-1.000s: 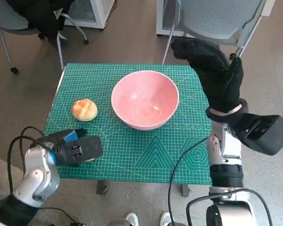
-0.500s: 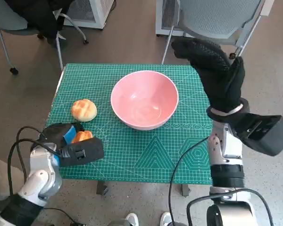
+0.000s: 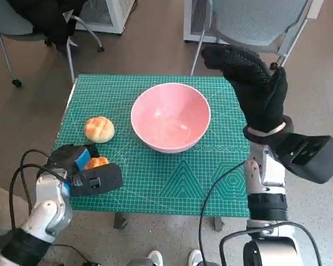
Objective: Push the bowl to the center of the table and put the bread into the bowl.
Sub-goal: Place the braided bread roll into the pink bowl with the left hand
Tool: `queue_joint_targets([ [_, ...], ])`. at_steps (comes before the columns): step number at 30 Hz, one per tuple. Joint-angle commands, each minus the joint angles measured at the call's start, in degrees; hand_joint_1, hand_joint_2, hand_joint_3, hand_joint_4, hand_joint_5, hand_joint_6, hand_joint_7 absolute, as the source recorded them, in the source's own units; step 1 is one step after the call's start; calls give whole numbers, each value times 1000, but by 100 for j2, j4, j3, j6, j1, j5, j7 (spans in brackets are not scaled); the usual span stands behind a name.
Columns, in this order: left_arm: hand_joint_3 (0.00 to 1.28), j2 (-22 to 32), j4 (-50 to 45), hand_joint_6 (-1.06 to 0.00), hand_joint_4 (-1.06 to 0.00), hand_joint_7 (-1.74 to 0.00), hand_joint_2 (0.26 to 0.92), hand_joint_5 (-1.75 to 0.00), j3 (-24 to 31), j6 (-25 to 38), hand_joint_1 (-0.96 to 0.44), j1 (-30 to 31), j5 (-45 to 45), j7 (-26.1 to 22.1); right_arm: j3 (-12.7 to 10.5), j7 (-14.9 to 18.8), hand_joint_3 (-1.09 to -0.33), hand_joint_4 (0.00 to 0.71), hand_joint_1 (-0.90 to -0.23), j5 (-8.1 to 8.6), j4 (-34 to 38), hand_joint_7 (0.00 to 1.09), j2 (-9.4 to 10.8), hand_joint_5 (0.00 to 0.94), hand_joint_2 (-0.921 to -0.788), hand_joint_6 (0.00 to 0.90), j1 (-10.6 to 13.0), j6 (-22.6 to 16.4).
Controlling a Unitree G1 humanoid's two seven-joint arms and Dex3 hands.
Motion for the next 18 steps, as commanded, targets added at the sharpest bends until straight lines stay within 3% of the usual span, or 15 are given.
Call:
queue_joint_targets([
  [1,683,-28,83,-540,-477,-1228,662,-1634,69,-135,6,91,-35,-22,-18,52,-816,42,-722,52,47,239,-6,0,-921,-1,113,31],
  [11,787,36,-234,-592,-492,-1183,589,-1689,244,-155,6,148,-16,-173,-15,47,-818,41,-722,46,52,238,-3,0,-921,-1,112,35],
  [18,728,130,-1002,-634,-562,-1117,594,-1603,579,-80,6,210,-40,-463,-26,44,-819,40,-722,40,90,236,-13,0,-921,-1,96,23],
])
